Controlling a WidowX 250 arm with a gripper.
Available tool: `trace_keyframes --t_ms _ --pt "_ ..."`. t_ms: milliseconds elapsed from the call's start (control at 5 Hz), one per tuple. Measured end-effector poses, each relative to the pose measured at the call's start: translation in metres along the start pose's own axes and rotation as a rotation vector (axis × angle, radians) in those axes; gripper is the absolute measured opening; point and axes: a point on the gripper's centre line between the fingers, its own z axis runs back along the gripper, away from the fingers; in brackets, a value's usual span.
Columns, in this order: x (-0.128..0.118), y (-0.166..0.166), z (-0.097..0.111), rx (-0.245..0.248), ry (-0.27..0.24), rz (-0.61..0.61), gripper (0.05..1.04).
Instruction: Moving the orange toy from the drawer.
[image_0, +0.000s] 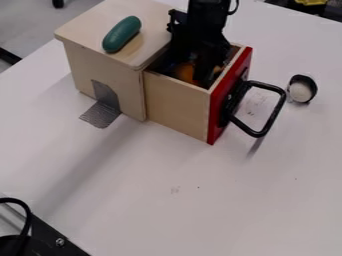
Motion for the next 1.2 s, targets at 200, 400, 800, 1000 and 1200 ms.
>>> trace_keyframes --t_ms 200,400,800,1000,1200 --pt "-0.003 -0.001 -0.001 0.005 0.024 -0.002 0.371" --pt "-0.004 -0.003 0.007 0.0 0.013 -0.001 0.21" --pt "-0.006 -0.01 0.066 -0.051 -0.09 0.006 0.053" --pt "-0.001 -0.012 0.088 -0.083 -0.116 0.02 0.053" --pt "0.0 -0.012 0.099 -0.101 -0.117 0.03 0.073"
